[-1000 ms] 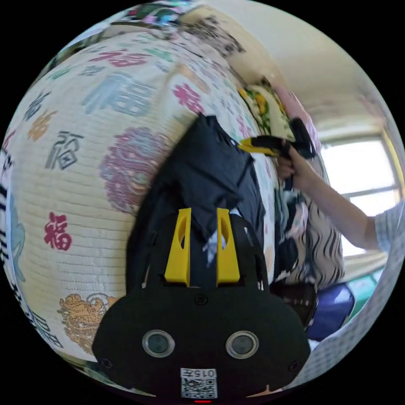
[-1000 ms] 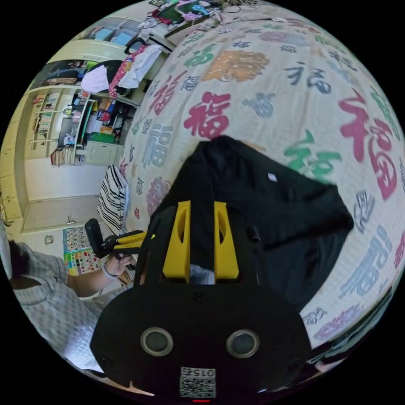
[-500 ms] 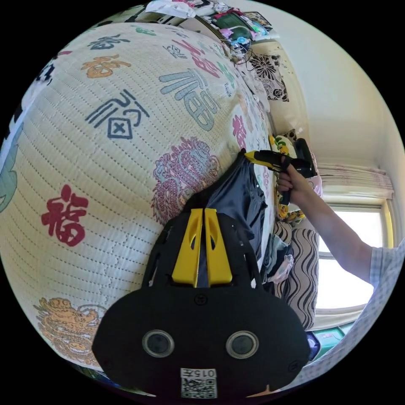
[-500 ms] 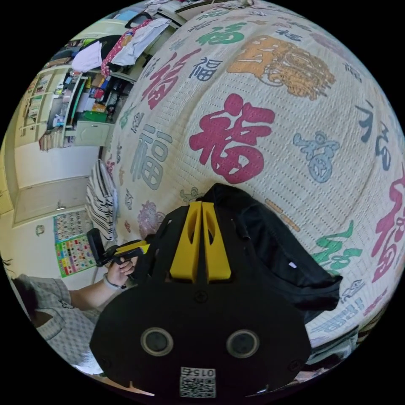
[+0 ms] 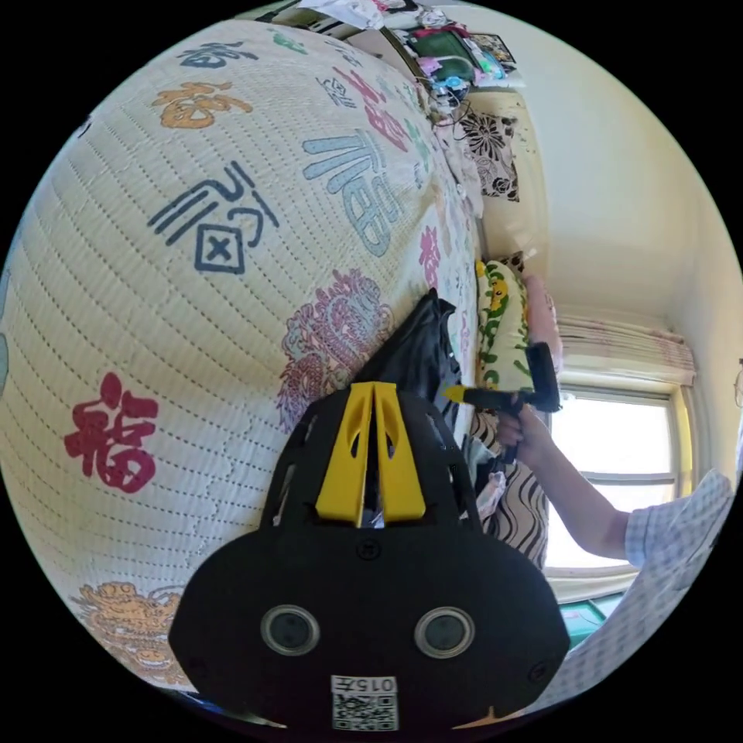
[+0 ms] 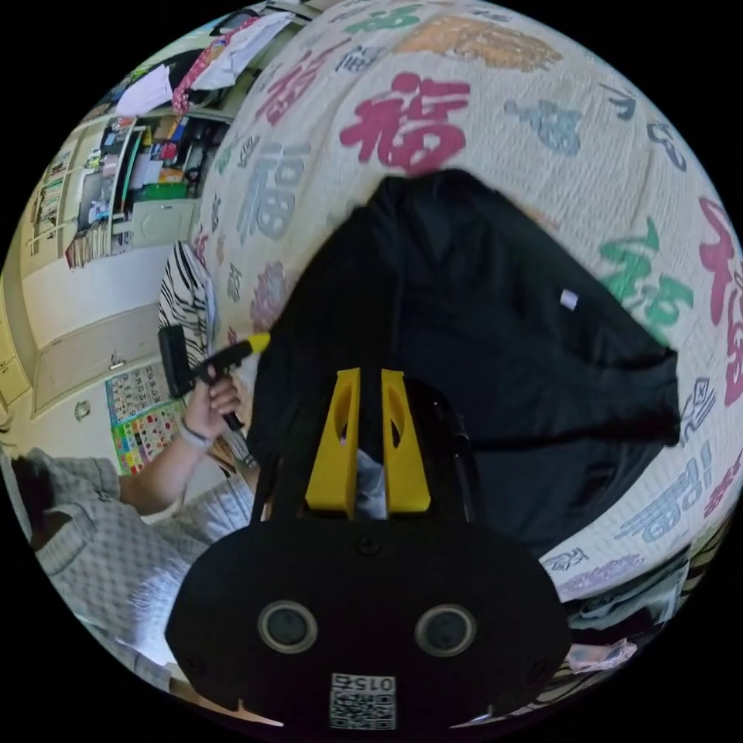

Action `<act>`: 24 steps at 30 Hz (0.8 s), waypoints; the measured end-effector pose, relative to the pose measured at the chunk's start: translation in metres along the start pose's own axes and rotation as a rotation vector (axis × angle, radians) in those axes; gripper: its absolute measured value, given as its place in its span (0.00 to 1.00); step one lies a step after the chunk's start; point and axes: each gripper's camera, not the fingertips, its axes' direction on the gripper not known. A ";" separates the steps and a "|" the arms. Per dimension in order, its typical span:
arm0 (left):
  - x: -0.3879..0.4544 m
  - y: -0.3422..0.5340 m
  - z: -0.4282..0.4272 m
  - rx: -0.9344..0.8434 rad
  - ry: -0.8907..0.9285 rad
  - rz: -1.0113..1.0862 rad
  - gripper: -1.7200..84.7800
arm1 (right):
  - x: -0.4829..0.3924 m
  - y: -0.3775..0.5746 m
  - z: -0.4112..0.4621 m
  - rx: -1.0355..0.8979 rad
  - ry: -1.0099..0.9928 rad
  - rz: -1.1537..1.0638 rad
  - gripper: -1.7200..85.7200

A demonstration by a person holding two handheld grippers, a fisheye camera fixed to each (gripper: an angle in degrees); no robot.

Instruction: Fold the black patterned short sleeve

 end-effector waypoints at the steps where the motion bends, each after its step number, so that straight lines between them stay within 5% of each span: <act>1: 0.007 -0.002 0.003 -0.014 -0.033 0.021 0.02 | 0.001 0.009 0.007 -0.023 0.052 0.019 0.02; 8: 0.056 -0.019 0.000 -0.116 -0.142 0.160 0.11 | 0.025 0.054 -0.030 0.156 -0.004 0.124 0.02; 15: 0.178 -0.112 0.054 -0.188 -0.240 0.595 0.14 | 0.108 0.095 -0.126 0.406 0.052 0.328 0.10; 24: 0.273 -0.172 0.225 -0.588 -0.452 0.886 0.10 | 0.141 0.058 -0.136 0.244 0.025 0.345 0.08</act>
